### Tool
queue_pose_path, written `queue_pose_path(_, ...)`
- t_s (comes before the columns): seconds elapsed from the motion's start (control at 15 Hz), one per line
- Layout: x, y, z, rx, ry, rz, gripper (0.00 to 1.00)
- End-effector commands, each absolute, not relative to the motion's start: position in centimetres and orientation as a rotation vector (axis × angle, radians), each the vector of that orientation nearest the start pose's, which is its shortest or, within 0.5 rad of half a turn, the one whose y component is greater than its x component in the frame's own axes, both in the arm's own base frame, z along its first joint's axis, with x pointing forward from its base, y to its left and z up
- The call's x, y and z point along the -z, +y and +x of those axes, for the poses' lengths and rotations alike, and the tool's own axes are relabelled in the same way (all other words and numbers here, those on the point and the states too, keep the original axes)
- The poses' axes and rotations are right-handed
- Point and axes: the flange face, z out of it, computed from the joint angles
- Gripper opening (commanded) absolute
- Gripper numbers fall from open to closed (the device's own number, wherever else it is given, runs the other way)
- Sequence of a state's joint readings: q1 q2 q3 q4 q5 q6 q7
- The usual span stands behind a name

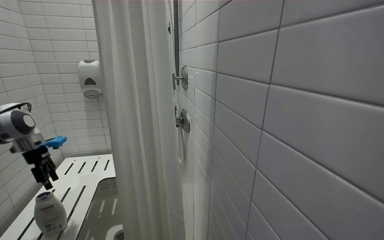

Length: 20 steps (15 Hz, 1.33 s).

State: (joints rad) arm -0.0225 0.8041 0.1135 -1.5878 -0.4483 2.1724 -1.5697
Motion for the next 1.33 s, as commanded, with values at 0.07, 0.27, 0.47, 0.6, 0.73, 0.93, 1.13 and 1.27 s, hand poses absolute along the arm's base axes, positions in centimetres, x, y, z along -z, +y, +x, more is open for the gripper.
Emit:
queue_pose_path(0.07,-14.8,4.0,67.2,0.496,2.511,1.733,1.0)
queue_pose_path(0.27,-14.4,4.3,67.3,0.494,2.521,1.738,1.0)
queue_pose_path(0.47,-13.7,5.3,67.1,0.432,2.555,1.724,1.0)
queue_pose_path(0.6,-14.3,5.3,66.6,0.299,2.649,1.683,1.0)
queue_pose_path(0.73,-14.9,4.9,66.5,0.15,2.721,1.635,1.0)
queue_pose_path(0.93,-15.2,3.3,66.0,-0.032,2.802,1.562,1.0)
queue_pose_path(1.13,-14.0,3.1,66.9,0.017,2.789,1.585,1.0)
queue_pose_path(1.27,-14.2,2.7,66.8,0.007,2.791,1.584,1.0)
